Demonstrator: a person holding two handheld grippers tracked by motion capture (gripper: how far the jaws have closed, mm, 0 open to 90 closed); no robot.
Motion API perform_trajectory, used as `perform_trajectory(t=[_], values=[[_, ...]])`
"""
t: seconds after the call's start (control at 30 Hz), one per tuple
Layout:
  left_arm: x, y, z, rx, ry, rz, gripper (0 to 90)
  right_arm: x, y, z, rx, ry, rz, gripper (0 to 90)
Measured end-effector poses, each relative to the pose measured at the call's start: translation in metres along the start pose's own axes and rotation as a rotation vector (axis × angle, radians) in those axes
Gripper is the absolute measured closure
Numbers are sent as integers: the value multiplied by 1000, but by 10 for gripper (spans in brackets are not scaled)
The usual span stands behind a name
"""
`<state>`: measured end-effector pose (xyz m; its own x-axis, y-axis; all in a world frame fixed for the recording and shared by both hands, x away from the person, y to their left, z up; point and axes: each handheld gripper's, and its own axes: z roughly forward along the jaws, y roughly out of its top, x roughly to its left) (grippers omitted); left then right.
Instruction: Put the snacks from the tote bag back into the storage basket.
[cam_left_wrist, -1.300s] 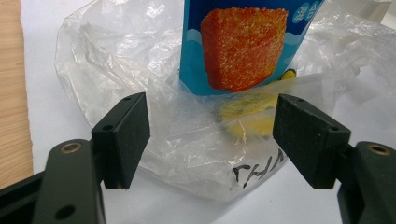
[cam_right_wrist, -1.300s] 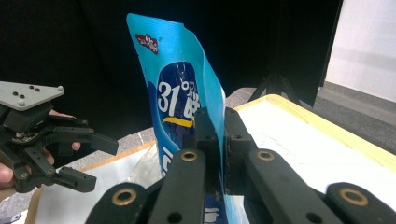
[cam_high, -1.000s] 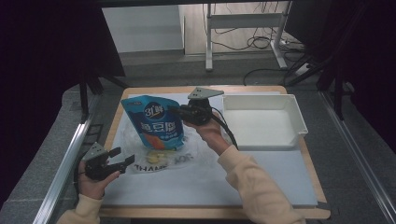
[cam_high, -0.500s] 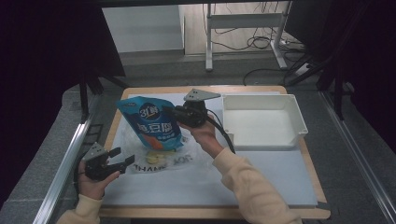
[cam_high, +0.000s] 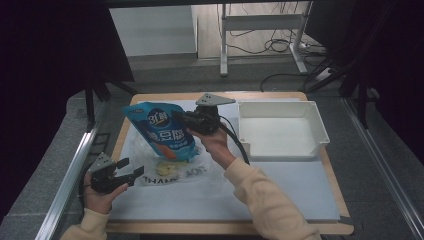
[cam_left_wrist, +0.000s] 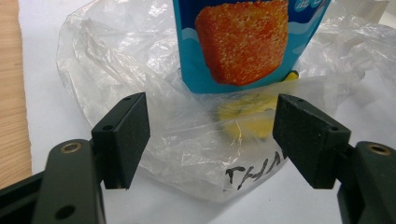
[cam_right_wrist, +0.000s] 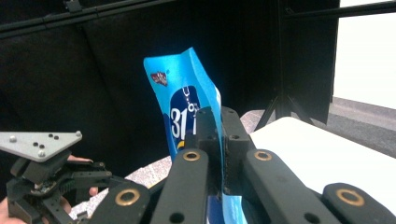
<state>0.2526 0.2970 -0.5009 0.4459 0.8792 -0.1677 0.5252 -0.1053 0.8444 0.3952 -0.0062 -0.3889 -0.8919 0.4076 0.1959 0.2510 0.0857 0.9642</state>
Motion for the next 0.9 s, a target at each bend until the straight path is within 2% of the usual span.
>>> perform_trajectory(t=[0.37, 0.9], values=[[0, 0, 0, 1, -1, 0, 278, 10, 19, -5, -14, 3, -43, 887], [0, 0, 1, -2, 0, -3, 278, 18, 52, -25, -102, 21, -56, 887]])
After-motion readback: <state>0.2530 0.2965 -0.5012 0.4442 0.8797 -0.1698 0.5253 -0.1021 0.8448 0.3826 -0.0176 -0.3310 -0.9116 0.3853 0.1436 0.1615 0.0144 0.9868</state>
